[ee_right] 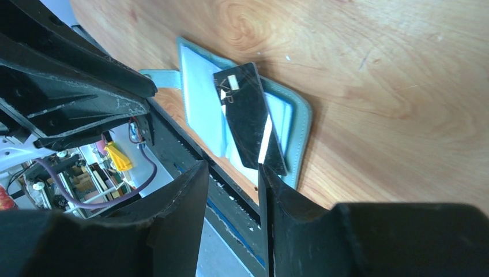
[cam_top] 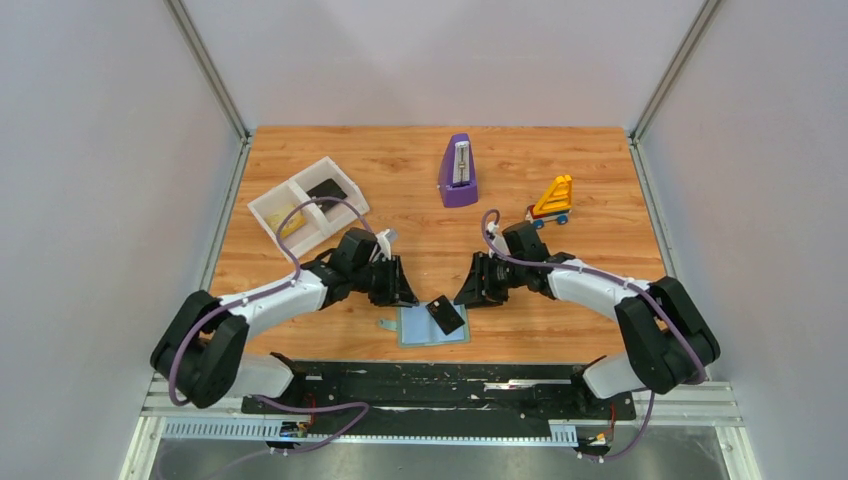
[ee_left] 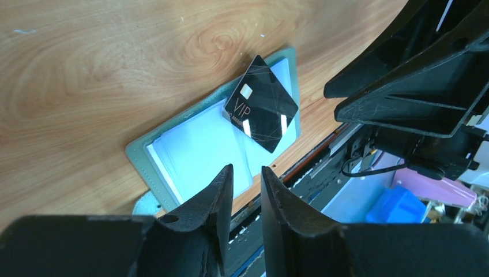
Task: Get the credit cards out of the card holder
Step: Remove the credit card from the card holder.
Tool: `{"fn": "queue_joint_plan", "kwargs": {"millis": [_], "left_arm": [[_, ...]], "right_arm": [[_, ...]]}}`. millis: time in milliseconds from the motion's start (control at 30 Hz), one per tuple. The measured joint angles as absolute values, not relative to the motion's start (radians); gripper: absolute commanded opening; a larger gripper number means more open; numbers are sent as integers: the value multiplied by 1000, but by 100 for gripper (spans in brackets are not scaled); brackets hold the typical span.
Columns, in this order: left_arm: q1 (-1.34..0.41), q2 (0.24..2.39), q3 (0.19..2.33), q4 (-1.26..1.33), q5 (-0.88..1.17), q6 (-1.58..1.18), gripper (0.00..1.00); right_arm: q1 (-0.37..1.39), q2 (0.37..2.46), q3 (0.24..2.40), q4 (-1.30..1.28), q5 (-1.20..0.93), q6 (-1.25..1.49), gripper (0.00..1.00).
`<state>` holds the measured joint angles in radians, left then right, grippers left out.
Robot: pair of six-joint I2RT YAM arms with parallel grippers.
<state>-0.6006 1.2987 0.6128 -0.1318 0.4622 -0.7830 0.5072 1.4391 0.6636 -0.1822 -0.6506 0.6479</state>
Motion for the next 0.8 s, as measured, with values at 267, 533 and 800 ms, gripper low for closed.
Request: {"fn": "queue_joint_plan", "kwargs": {"millis": [267, 533, 800], "left_arm": [[-670, 1465, 630, -14, 489, -818, 22], [-689, 1568, 621, 93, 488, -848, 19], [-692, 1609, 613, 139, 490, -852, 18]], "right_arm": [[507, 1505, 680, -182, -647, 622, 38], [507, 1572, 682, -162, -657, 618, 38], [516, 1601, 679, -147, -665, 618, 37]]}}
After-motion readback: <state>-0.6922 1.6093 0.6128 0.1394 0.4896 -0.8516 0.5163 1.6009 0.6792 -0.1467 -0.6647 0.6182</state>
